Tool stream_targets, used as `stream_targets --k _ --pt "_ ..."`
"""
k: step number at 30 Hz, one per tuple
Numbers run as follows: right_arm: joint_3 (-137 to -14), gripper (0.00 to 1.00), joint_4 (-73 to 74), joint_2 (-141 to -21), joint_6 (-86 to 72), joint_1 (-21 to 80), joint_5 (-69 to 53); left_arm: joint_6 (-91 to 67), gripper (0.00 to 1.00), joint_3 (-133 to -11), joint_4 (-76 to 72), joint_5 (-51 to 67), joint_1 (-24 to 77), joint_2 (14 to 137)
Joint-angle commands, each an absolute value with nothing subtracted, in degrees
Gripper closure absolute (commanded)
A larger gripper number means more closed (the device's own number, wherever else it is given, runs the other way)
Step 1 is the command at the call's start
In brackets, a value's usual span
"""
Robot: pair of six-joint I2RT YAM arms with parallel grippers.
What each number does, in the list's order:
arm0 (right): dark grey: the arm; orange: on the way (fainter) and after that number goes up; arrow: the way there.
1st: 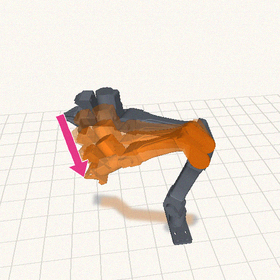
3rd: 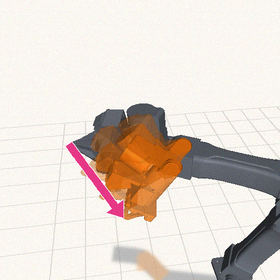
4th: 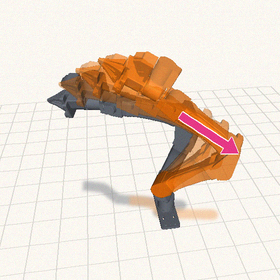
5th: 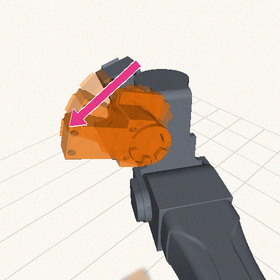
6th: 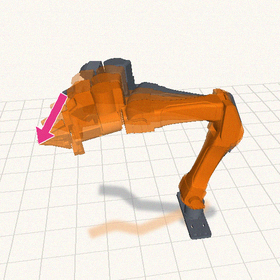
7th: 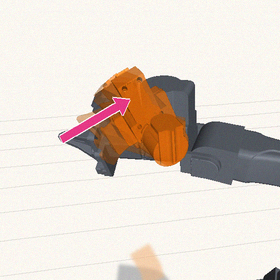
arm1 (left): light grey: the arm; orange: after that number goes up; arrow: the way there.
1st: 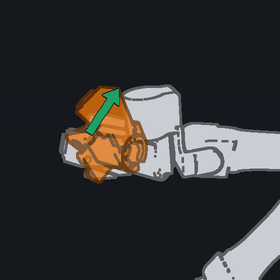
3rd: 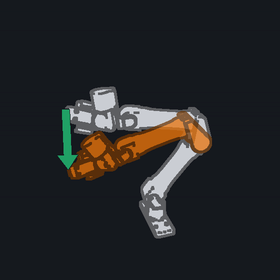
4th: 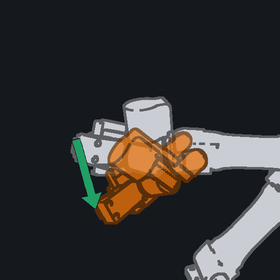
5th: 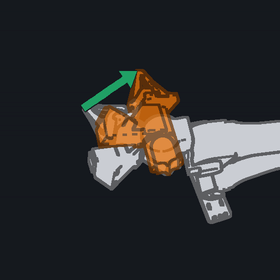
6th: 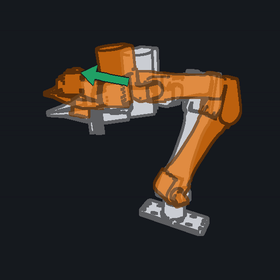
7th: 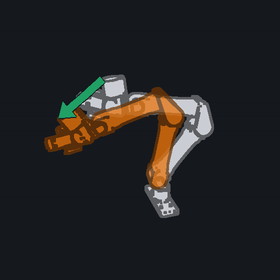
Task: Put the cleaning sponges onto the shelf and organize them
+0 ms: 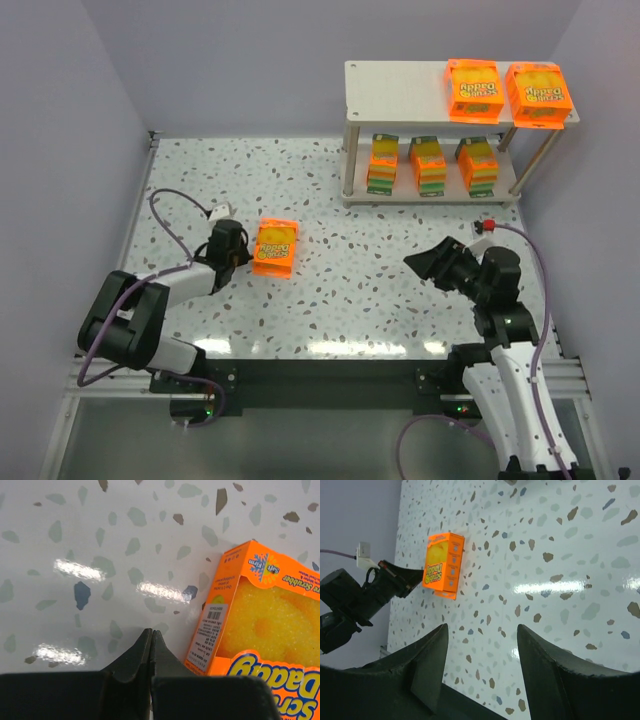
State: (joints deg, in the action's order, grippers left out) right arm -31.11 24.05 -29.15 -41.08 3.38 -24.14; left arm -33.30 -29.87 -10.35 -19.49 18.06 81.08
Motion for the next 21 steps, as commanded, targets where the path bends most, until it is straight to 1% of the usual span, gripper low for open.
stream_targets --k 1,2,4,9,11,14,19,21 --pt "-29.4 0.40 25.2 -29.3 -37.7 3.4 -27.8 -33.0 1.00 -28.0 -20.4 -10.1 18.1 82.7" --pt "-29.3 0.40 25.2 -29.4 -37.5 3.5 -27.7 -33.2 1.00 -27.2 -21.6 -6.1 18.2 82.6" --pt "-28.7 0.40 25.2 -29.4 -37.0 3.5 -27.2 -34.1 1.00 -25.0 -25.2 -3.7 19.6 82.4" --pt "-26.5 0.40 23.1 -30.7 -36.8 3.8 -27.1 -37.0 1.00 -24.0 -29.5 -1.1 27.0 83.4" --pt "-25.8 0.40 22.1 -31.5 -36.7 4.2 -26.7 -38.1 1.00 -25.4 -30.4 -0.7 31.5 84.2" --pt "-24.9 0.40 20.6 -33.5 -36.1 5.1 -26.1 -40.9 1.00 -26.8 -32.1 1.1 34.7 85.2" --pt "-23.9 0.39 17.4 -38.1 -36.6 7.6 -24.1 -41.7 1.00 -29.2 -29.0 2.1 37.7 83.1" --pt "-24.1 0.38 15.0 -40.0 -36.9 10.2 -22.2 -40.9 1.00 -30.1 -24.5 1.2 37.9 80.7"
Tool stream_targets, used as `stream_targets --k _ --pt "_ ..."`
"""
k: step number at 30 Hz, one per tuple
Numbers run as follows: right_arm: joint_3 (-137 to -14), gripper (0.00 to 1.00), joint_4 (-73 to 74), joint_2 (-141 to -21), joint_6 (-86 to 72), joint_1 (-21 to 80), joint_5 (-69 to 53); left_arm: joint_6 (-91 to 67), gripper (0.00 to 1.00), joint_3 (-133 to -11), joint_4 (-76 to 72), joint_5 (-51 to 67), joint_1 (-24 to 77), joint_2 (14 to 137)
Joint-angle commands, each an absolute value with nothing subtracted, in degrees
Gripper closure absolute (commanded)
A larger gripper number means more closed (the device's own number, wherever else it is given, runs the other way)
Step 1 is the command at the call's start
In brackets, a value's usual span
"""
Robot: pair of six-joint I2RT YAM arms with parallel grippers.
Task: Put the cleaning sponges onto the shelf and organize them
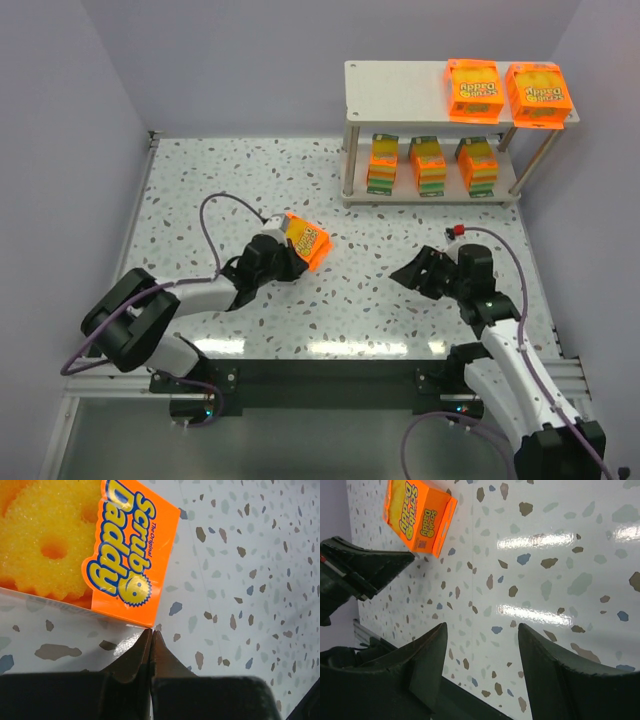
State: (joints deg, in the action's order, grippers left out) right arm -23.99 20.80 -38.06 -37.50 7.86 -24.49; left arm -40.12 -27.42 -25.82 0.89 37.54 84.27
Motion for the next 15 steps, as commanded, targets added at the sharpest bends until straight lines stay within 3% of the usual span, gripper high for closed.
stream_targets --k 1,5,9,15 --pt "-24.2 0.37 14.3 -42.0 -37.1 11.0 -21.9 -40.1 1.00 -30.6 -22.3 0.2 37.9 77.6" --pt "-24.8 0.36 9.2 -47.4 -38.1 16.3 -19.3 -34.1 1.00 -35.2 -12.9 -12.0 36.6 72.2" --pt "-25.7 0.36 6.2 -52.0 -38.6 19.7 -17.1 -29.0 1.00 -40.1 -12.1 -7.7 27.3 77.1" --pt "-25.7 0.36 3.6 -55.5 -39.5 22.0 -15.7 -24.2 1.00 -47.0 -12.7 -0.5 24.9 87.5"
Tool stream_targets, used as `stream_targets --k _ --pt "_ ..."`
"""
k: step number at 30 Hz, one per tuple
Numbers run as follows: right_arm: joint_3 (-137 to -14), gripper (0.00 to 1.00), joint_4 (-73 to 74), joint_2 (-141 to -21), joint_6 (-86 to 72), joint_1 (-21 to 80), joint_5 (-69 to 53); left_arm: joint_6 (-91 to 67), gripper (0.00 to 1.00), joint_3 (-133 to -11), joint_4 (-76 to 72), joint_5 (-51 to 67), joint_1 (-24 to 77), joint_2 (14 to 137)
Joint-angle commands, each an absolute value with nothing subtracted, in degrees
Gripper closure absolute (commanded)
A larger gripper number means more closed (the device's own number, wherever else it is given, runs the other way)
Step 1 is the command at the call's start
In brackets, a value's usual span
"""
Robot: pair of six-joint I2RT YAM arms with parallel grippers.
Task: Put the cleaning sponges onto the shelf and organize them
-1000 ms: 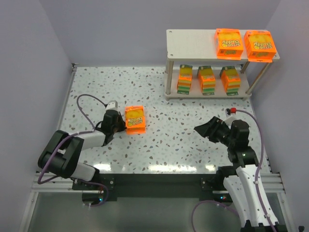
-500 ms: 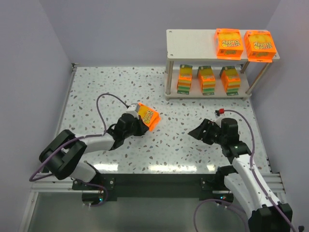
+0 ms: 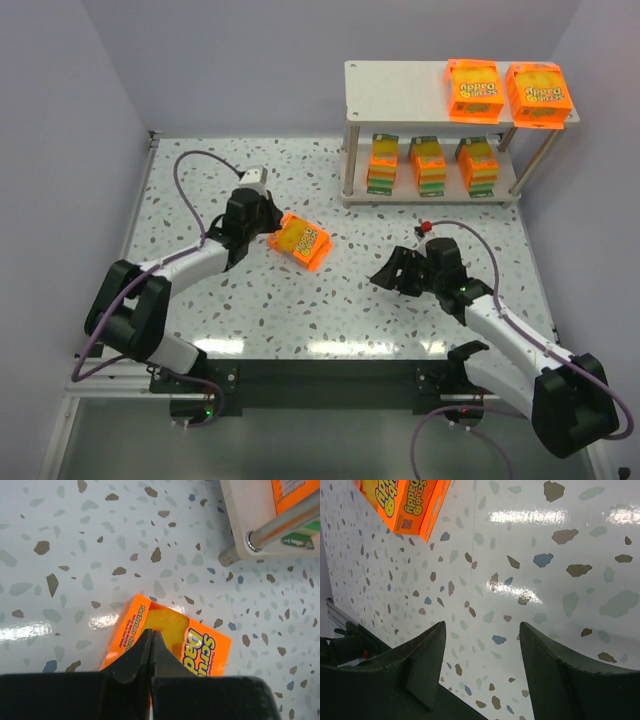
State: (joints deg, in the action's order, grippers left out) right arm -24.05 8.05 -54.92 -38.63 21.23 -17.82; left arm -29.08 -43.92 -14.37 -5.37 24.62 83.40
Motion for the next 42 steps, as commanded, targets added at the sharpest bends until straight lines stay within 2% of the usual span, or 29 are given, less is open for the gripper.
stream_targets --k 1,5,16,27,35,42 --pt "-25.7 0.36 3.4 -55.6 -39.5 22.2 -15.6 -24.0 1.00 -47.2 -13.2 1.0 24.9 88.2" --pt "-25.6 0.36 3.4 -56.1 -39.5 23.0 -14.9 -24.1 1.00 -44.0 -18.3 6.5 25.6 89.3" --pt "-26.5 0.35 -1.4 -61.6 -42.0 25.6 -13.9 -28.1 1.00 -36.1 -20.8 1.7 31.5 92.9" --pt "-27.8 0.34 -5.1 -65.9 -47.3 29.0 -10.5 -47.8 1.00 -28.1 -27.3 -0.3 43.1 89.2" --pt "-26.0 0.36 -6.2 -68.9 -57.0 30.6 -7.2 -60.5 1.00 -24.1 -28.5 -8.5 50.7 84.9" --pt "-22.9 0.37 1.7 -61.4 -62.1 32.7 -7.2 -63.7 1.00 -22.9 -28.6 -11.1 52.7 84.5"
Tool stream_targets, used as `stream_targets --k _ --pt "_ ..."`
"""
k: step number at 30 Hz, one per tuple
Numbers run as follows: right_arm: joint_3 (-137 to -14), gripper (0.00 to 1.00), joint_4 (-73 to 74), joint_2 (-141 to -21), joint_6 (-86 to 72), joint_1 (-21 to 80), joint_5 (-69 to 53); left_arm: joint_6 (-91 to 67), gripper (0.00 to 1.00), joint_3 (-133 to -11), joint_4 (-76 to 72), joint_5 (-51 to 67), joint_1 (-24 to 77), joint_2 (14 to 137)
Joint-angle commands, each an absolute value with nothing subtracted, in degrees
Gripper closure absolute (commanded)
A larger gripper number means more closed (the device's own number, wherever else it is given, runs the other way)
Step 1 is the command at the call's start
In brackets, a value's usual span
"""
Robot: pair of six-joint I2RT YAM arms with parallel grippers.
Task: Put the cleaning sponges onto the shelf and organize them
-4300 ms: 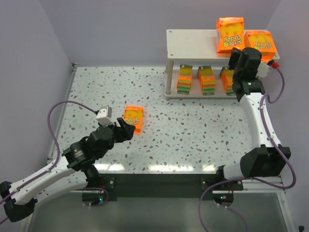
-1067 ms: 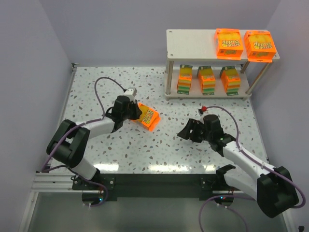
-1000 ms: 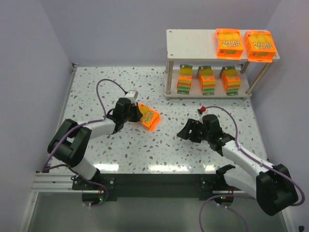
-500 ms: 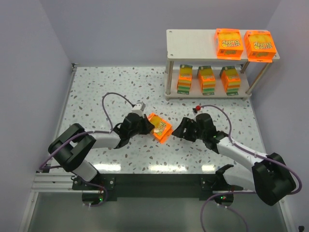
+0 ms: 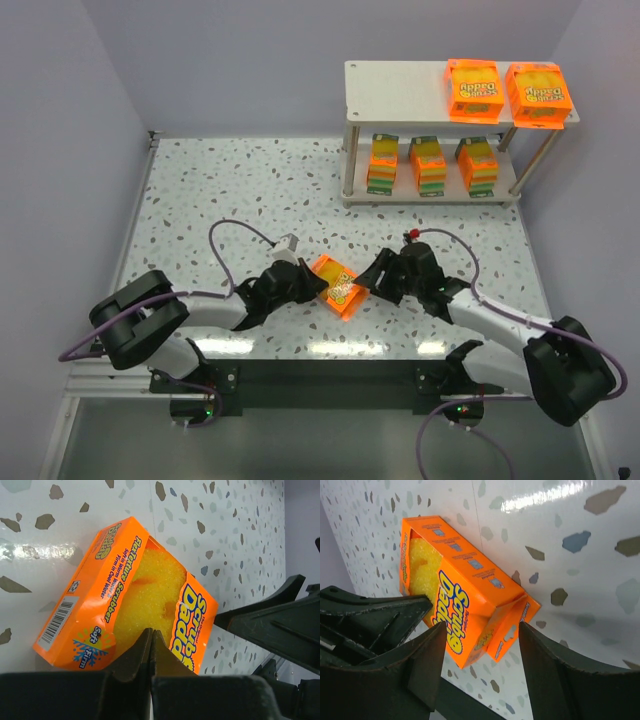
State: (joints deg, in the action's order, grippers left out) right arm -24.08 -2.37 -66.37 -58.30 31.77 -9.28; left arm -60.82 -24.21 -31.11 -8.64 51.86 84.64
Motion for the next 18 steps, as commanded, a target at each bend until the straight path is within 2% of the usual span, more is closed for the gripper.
stream_targets --k 1,6,14,18 --pt "-22.5 0.37 3.8 -59.7 -62.3 33.0 -7.1 -63.7 1.00 -22.9 -28.6 -11.2 52.9 84.6" --pt "-19.2 0.38 4.0 -54.9 -65.1 33.7 -7.6 -64.1 1.00 -23.2 -29.0 -11.2 53.3 85.0" --pt "-18.8 0.40 -6.8 -64.2 -68.3 37.3 -8.8 -64.9 1.00 -23.7 -29.0 -11.3 54.9 84.3" --pt "-18.5 0.47 -11.8 -66.5 -70.8 39.4 -7.5 -65.0 1.00 -23.7 -29.1 -11.0 55.5 83.8"
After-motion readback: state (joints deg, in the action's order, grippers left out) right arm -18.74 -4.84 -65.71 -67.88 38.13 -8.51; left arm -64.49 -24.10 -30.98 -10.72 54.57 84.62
